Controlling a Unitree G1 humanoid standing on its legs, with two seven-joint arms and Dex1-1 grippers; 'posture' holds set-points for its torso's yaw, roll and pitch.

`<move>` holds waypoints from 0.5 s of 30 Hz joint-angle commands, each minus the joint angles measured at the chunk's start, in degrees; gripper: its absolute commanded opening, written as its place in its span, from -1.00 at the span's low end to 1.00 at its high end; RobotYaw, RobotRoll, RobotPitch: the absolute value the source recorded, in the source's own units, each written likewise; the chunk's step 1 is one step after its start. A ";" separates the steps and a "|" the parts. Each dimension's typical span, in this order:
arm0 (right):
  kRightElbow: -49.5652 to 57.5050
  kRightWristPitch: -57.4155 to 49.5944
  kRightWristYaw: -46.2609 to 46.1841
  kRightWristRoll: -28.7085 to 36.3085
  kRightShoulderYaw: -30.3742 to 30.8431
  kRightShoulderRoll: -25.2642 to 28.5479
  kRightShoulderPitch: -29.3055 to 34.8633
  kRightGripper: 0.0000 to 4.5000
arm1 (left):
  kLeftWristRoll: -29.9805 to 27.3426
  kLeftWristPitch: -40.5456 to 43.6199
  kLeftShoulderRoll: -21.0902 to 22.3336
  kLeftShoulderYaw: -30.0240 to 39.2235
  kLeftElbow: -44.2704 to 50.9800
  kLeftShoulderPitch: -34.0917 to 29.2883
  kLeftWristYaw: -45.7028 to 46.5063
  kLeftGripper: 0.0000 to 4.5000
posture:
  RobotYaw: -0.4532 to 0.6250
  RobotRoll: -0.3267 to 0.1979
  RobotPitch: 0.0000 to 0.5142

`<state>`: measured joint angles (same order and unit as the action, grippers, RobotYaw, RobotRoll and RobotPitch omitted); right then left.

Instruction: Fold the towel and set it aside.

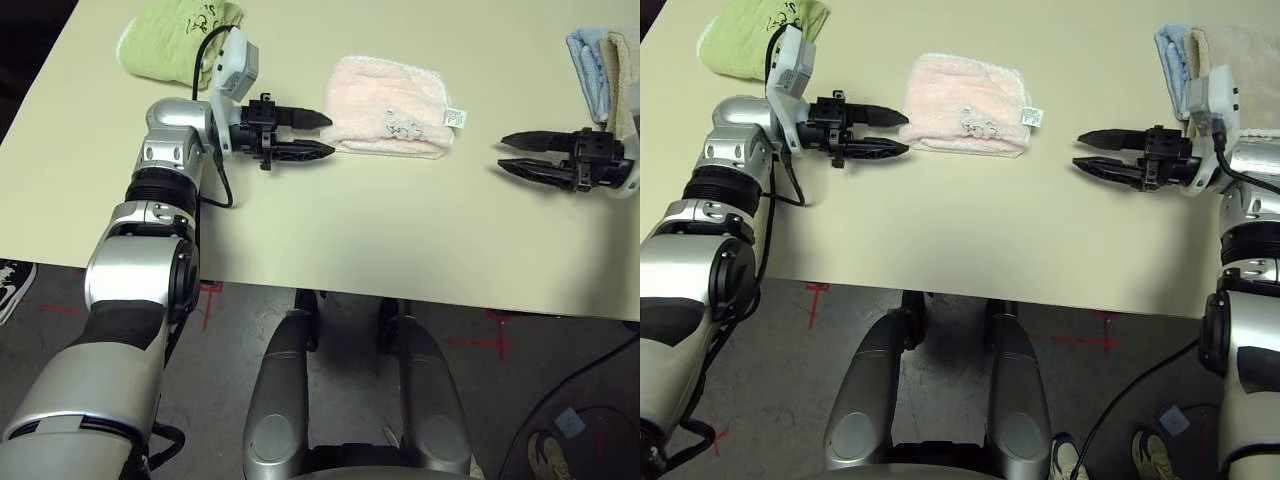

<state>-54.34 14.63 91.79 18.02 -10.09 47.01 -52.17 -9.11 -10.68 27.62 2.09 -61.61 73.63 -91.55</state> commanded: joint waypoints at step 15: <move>1.71 -1.57 0.22 1.71 -1.42 0.31 2.92 0.99 | 4.81 48.29 3.39 -4.30 -8.88 10.83 10.96 1.00 | -0.12 0.25 0.73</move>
<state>-53.28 13.36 91.61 19.45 -10.89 46.83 -50.52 -5.47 31.58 30.82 -1.60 -68.75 83.64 -83.02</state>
